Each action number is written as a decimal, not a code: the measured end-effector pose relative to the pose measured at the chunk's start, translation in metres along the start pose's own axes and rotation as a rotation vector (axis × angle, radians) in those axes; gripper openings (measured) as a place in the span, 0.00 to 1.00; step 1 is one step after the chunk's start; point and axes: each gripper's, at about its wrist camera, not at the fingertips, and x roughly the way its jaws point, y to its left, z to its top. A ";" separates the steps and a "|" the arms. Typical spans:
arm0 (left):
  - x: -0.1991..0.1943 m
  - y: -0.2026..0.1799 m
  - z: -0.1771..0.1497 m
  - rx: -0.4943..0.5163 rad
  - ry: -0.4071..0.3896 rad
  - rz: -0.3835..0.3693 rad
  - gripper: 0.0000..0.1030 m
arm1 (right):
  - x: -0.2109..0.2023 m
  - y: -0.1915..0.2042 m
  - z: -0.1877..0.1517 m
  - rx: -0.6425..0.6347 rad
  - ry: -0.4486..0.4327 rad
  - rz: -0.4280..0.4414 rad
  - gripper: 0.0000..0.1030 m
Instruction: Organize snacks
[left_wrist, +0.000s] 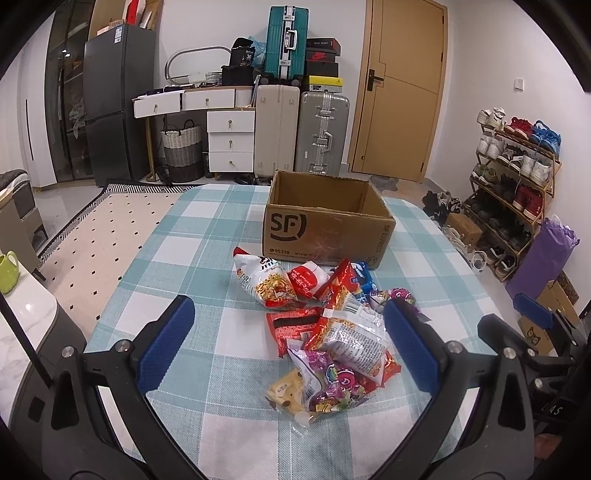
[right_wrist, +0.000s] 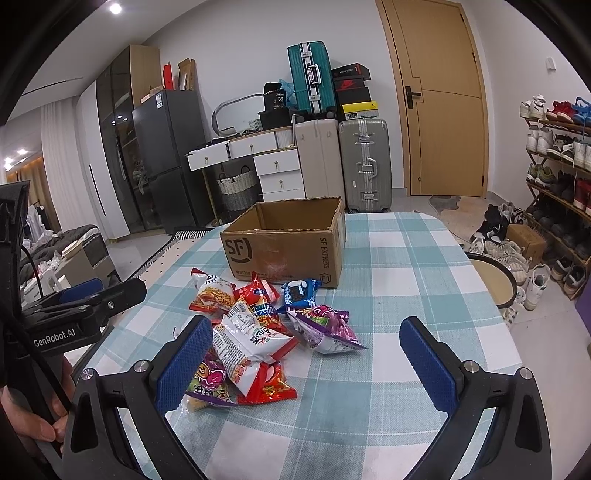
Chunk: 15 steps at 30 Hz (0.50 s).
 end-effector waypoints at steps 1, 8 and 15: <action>0.001 0.000 0.000 0.001 0.002 -0.002 0.99 | 0.000 0.000 0.000 0.000 0.000 -0.001 1.00; 0.007 0.000 -0.004 -0.001 0.018 -0.012 0.99 | 0.001 0.000 -0.003 0.001 0.002 0.002 1.00; 0.015 0.003 -0.006 -0.002 0.034 -0.023 0.99 | 0.003 0.001 -0.007 -0.001 0.010 0.011 1.00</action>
